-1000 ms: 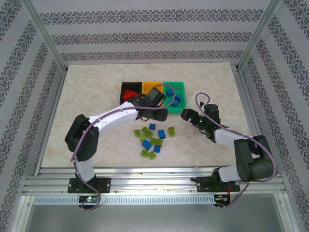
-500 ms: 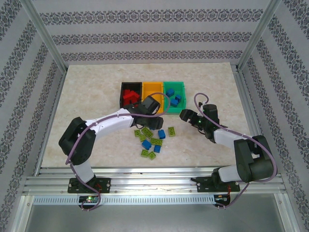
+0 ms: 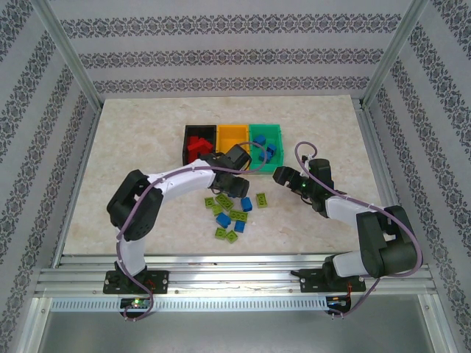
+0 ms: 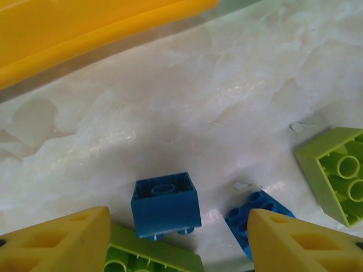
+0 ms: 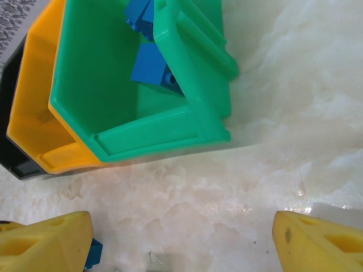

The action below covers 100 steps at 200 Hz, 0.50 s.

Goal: Sort the legos into containers by color
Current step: Pick up the lego from the center of the table.

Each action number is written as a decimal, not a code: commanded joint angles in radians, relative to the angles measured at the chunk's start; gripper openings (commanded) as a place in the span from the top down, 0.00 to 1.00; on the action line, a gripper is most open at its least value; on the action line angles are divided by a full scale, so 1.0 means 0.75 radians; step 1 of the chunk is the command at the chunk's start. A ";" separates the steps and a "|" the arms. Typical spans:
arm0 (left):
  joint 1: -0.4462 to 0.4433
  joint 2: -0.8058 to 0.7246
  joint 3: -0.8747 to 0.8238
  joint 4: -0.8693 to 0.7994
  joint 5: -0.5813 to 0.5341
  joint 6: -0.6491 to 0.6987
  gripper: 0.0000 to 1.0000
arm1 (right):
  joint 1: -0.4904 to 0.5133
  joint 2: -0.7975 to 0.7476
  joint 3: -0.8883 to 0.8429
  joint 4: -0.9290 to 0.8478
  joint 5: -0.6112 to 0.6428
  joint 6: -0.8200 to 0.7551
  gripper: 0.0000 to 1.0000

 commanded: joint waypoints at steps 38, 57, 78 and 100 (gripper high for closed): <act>-0.011 0.157 0.158 -0.204 -0.087 0.052 0.42 | 0.013 -0.005 0.010 0.001 0.005 -0.029 0.17; -0.011 0.163 0.160 -0.234 -0.106 0.049 0.45 | 0.016 -0.007 0.010 0.003 0.006 -0.029 0.17; -0.012 0.155 0.140 -0.231 -0.108 0.049 0.45 | 0.016 -0.002 0.013 0.004 0.002 -0.026 0.17; -0.011 0.151 0.127 -0.239 -0.110 0.039 0.49 | 0.020 0.001 0.012 0.009 0.002 -0.028 0.17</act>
